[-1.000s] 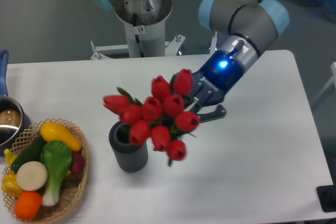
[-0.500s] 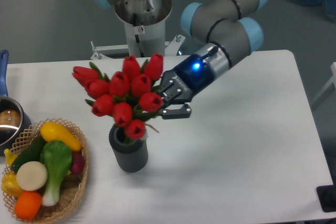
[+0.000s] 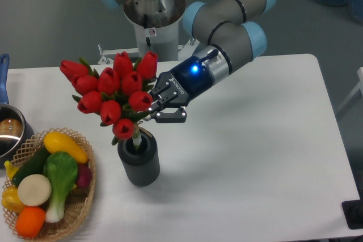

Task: Insert the flowers into the vase
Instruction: 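Lower the tulip stems into the black vase opening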

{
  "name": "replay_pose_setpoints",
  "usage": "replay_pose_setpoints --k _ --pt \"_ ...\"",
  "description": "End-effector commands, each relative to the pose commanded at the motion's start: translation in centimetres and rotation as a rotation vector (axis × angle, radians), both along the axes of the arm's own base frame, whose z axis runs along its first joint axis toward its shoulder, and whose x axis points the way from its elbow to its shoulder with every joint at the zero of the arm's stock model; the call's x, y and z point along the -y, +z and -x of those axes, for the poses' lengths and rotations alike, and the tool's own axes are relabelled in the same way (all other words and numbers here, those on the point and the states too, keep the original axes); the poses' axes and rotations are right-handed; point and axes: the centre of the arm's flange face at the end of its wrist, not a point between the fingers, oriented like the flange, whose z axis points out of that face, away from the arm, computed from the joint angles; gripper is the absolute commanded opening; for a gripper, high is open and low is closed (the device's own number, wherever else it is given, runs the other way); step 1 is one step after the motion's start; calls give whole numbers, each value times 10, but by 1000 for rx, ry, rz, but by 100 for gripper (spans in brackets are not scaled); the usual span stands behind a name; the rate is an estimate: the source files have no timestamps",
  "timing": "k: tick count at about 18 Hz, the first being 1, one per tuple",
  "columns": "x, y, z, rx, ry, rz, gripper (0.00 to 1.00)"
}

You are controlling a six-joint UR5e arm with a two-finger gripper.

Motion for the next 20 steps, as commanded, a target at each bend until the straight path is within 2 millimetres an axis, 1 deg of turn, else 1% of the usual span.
replay_pose_setpoints --k 9,14,20 --pt "1 -6 4 9 5 5 11" --pt "0 -11 2 19 2 11 11" --pt "-3 -25 6 39 2 24 11"
